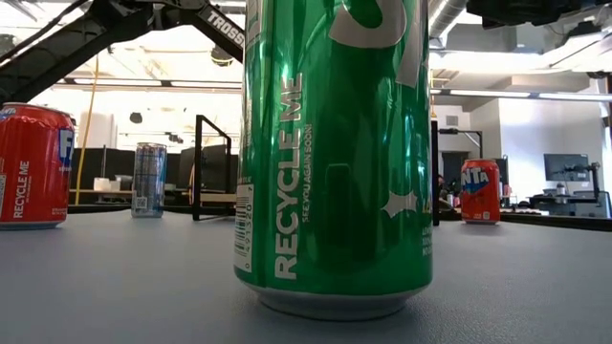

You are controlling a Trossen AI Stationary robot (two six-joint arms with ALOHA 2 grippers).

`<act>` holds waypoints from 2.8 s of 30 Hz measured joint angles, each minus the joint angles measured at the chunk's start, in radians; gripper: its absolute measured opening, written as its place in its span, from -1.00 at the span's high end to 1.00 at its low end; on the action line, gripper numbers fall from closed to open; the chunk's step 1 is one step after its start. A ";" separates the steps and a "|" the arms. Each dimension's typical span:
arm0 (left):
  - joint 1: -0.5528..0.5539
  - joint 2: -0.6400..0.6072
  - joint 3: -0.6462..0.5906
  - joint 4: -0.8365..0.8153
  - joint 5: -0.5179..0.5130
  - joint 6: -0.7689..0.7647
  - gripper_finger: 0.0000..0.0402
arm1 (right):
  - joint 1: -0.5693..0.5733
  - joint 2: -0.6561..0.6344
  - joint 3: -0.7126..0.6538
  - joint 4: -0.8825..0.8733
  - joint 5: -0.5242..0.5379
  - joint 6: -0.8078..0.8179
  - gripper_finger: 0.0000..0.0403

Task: Place canned beverage on shelf
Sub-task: Put the bottom blue soda can on the shelf aligned with the other blue soda can, then put the blue soda can on the shelf aligned with the other blue soda can

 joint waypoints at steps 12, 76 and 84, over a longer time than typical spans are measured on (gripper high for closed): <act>0.000 0.003 0.000 0.001 -0.027 0.000 -0.24 | 0.000 0.000 0.000 0.000 -0.001 0.000 1.00; -0.012 -0.208 0.462 -1.117 -0.175 -0.096 -0.50 | -0.101 0.130 0.043 0.161 0.071 0.043 1.00; -0.093 -0.418 0.250 -1.116 -0.259 -0.090 -0.50 | -0.184 0.306 0.126 0.160 0.006 0.045 1.00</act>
